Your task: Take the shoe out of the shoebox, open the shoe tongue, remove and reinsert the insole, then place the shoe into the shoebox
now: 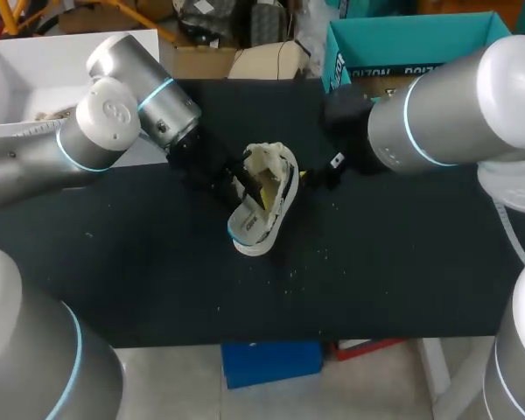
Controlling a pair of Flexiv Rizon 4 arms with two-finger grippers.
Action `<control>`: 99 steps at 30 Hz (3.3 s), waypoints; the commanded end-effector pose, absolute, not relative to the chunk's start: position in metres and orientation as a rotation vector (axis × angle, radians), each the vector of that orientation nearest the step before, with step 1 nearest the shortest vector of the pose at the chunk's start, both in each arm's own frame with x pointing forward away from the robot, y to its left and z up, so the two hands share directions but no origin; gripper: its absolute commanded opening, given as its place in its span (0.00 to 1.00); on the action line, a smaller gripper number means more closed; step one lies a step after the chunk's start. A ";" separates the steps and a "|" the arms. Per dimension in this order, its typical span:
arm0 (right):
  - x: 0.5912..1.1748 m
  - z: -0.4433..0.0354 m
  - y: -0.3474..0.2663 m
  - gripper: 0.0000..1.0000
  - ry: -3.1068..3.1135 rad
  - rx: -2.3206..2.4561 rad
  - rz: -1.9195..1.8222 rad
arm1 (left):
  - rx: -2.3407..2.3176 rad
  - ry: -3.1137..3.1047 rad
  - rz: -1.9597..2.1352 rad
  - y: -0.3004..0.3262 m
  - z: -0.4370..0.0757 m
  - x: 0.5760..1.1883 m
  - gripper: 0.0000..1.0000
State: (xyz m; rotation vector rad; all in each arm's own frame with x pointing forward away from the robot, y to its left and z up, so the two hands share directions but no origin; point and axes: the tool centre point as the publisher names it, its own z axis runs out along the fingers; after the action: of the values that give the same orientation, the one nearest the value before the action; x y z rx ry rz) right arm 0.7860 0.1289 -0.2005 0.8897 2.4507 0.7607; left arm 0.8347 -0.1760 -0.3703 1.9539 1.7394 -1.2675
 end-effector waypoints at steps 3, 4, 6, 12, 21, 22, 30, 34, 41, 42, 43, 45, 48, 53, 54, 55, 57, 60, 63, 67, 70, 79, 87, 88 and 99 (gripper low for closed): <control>0.787 -0.201 0.130 1.00 2.451 0.890 0.763 | 1.952 1.748 -1.189 -0.153 -0.334 0.796 0.38; 0.787 -0.201 0.130 1.00 2.451 0.890 0.763 | 1.955 1.746 -1.188 -0.150 -0.330 0.791 0.36; 0.787 -0.201 0.130 1.00 2.451 0.890 0.763 | 1.956 1.746 -1.184 -0.145 -0.325 0.782 0.37; 0.787 -0.201 0.130 1.00 2.451 0.890 0.763 | 1.972 1.764 -1.184 -0.134 -0.325 0.760 0.34; 0.787 -0.201 0.130 1.00 2.451 0.890 0.763 | 2.029 1.802 -1.200 -0.129 -0.341 0.756 0.00; 0.787 -0.201 0.130 1.00 2.451 0.890 0.763 | 2.029 1.803 -1.200 -0.129 -0.342 0.757 0.00; 0.787 -0.201 0.130 1.00 2.451 0.890 0.763 | 2.005 1.800 -1.217 -0.134 -0.352 0.769 0.00; 0.787 -0.201 0.130 1.00 2.451 0.890 0.763 | 1.982 1.797 -1.222 -0.136 -0.356 0.780 0.00; 0.787 -0.201 0.130 1.00 2.451 0.890 0.763 | 1.951 1.796 -1.217 -0.140 -0.362 0.800 0.00; 0.787 -0.201 0.130 1.00 2.451 0.890 0.763 | 1.946 1.794 -1.215 -0.141 -0.363 0.803 0.00; 0.787 -0.201 0.130 1.00 2.451 0.890 0.763 | 1.941 1.794 -1.215 -0.142 -0.363 0.805 0.00; 0.787 -0.201 0.130 1.00 2.451 0.890 0.763 | 1.924 1.790 -1.208 -0.145 -0.364 0.811 0.00; 0.787 -0.201 0.130 1.00 2.451 0.890 0.763 | 1.898 1.787 -1.196 -0.151 -0.366 0.819 0.00; 0.787 -0.201 0.130 1.00 2.451 0.890 0.763 | 1.882 1.797 -1.171 -0.160 -0.371 0.824 0.00; 0.787 -0.201 0.130 1.00 2.451 0.890 0.763 | 1.881 1.800 -1.168 -0.162 -0.371 0.824 0.00; 0.787 -0.201 0.130 1.00 2.451 0.890 0.763 | 1.880 1.805 -1.154 -0.164 -0.372 0.824 0.00; 0.787 -0.201 0.130 1.00 2.451 0.890 0.763 | 1.877 1.809 -1.147 -0.166 -0.372 0.825 0.00; 0.787 -0.201 0.130 1.00 2.451 0.890 0.763 | 1.881 1.819 -1.127 -0.169 -0.371 0.824 0.00; 0.787 -0.201 0.130 1.00 2.451 0.890 0.763 | 1.907 1.838 -1.104 -0.170 -0.373 0.821 0.00; 0.787 -0.201 0.130 1.00 2.451 0.890 0.763 | 1.910 1.850 -1.113 -0.168 -0.374 0.813 0.00; 0.787 -0.201 0.130 1.00 2.451 0.890 0.763 | 1.899 1.870 -1.128 -0.166 -0.375 0.807 0.00; 0.787 -0.201 0.130 1.00 2.451 0.890 0.763 | 1.969 1.891 -1.159 -0.177 -0.393 0.786 0.00; 0.787 -0.201 0.130 1.00 2.451 0.890 0.763 | 2.017 1.895 -1.127 -0.178 -0.375 0.784 0.47; 0.787 -0.201 0.130 1.00 2.451 0.890 0.763 | 2.023 1.881 -1.136 -0.176 -0.368 0.784 0.56; 0.787 -0.201 0.130 1.00 2.451 0.890 0.763 | 2.135 1.915 -0.736 -0.162 -0.341 0.806 0.00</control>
State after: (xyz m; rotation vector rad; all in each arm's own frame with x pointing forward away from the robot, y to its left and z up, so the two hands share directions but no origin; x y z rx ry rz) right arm 0.7861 0.1288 -0.2005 0.8897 2.4511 0.7612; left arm 0.8124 -0.1618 -0.3446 2.1064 1.8643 -0.9513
